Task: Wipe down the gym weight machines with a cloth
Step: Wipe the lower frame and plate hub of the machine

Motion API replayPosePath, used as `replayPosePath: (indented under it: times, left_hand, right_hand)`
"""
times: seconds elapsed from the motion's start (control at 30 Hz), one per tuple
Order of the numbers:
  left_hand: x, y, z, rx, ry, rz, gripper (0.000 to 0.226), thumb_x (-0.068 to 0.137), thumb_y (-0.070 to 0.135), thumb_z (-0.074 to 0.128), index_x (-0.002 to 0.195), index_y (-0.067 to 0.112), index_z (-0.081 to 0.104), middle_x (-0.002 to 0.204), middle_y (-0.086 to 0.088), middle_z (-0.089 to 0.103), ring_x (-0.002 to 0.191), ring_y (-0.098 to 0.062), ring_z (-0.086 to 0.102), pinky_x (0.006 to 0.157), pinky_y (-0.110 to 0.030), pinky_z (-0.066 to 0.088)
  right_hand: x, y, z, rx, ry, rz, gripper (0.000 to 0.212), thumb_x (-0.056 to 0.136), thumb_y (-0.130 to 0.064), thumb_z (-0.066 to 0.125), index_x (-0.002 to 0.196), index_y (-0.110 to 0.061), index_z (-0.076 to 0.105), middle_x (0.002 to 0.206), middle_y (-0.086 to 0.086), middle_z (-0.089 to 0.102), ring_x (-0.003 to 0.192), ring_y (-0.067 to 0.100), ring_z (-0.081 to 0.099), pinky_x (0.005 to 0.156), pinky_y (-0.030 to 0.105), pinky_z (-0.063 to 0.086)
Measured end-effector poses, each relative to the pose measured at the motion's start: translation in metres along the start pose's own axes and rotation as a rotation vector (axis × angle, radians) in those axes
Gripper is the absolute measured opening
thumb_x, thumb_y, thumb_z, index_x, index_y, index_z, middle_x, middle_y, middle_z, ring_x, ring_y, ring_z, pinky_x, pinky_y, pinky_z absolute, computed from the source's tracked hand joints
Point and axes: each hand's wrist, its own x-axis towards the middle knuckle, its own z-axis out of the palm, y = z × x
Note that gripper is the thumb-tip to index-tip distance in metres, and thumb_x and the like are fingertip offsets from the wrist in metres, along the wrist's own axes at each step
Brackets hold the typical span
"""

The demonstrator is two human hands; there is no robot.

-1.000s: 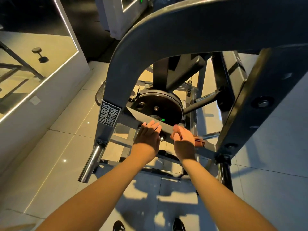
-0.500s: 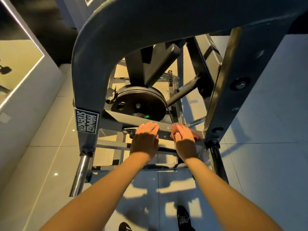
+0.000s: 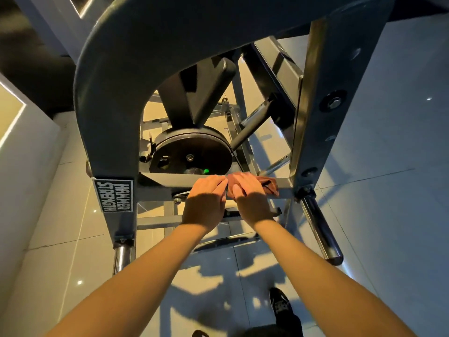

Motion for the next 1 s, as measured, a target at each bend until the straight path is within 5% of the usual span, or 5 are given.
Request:
replayPosePath:
  times: [0.1, 0.37, 0.57, 0.8, 1.0]
  left_hand:
    - [-0.002, -0.004, 0.0, 0.008, 0.018, 0.04, 0.031, 0.096, 0.025, 0.065, 0.124, 0.01, 0.07, 0.117, -0.009, 0.073, 0.105, -0.026, 0.069, 0.099, -0.032, 0.048]
    - [-0.003, -0.005, 0.001, 0.019, 0.046, 0.014, 0.036, 0.1, 0.03, 0.051, 0.123, 0.01, 0.071, 0.117, -0.008, 0.073, 0.105, -0.025, 0.07, 0.099, -0.03, 0.045]
    - [-0.002, -0.003, -0.001, -0.003, 0.036, 0.002, 0.041, 0.1, 0.036, 0.048, 0.12, 0.01, 0.072, 0.114, -0.008, 0.074, 0.102, -0.025, 0.072, 0.099, -0.029, 0.043]
    - [-0.004, -0.007, -0.002, -0.025, -0.031, -0.017, 0.034, 0.099, 0.024, 0.055, 0.126, 0.009, 0.069, 0.123, -0.01, 0.071, 0.112, -0.028, 0.068, 0.102, -0.032, 0.042]
    - [-0.012, 0.002, -0.007, 0.003, -0.058, -0.185, 0.032, 0.097, 0.016, 0.055, 0.125, 0.006, 0.067, 0.128, -0.012, 0.066, 0.119, -0.03, 0.062, 0.107, -0.041, 0.049]
  right_hand:
    - [0.0, 0.009, -0.005, -0.028, 0.011, -0.155, 0.029, 0.1, -0.022, 0.053, 0.117, -0.004, 0.068, 0.125, 0.017, 0.067, 0.119, 0.033, 0.061, 0.102, 0.05, 0.05]
    - [0.006, 0.016, -0.018, 0.374, 0.179, 0.279, 0.031, 0.1, -0.021, 0.03, 0.08, -0.02, 0.053, 0.076, -0.002, 0.054, 0.072, 0.019, 0.05, 0.072, 0.045, 0.048]
    - [0.009, 0.005, -0.01, 0.356, -0.022, 0.074, 0.033, 0.106, -0.027, 0.045, 0.125, -0.008, 0.064, 0.117, 0.011, 0.068, 0.108, 0.023, 0.063, 0.1, 0.04, 0.051]
    - [0.01, 0.051, -0.033, 0.541, -0.073, 0.592, 0.026, 0.106, -0.023, 0.044, 0.101, -0.007, 0.065, 0.094, 0.015, 0.065, 0.087, 0.024, 0.061, 0.087, 0.053, 0.054]
    - [0.024, -0.002, -0.036, 0.729, 0.148, 0.349, 0.034, 0.104, -0.007, 0.048, 0.136, -0.005, 0.057, 0.122, 0.005, 0.061, 0.11, -0.004, 0.058, 0.093, 0.016, 0.052]
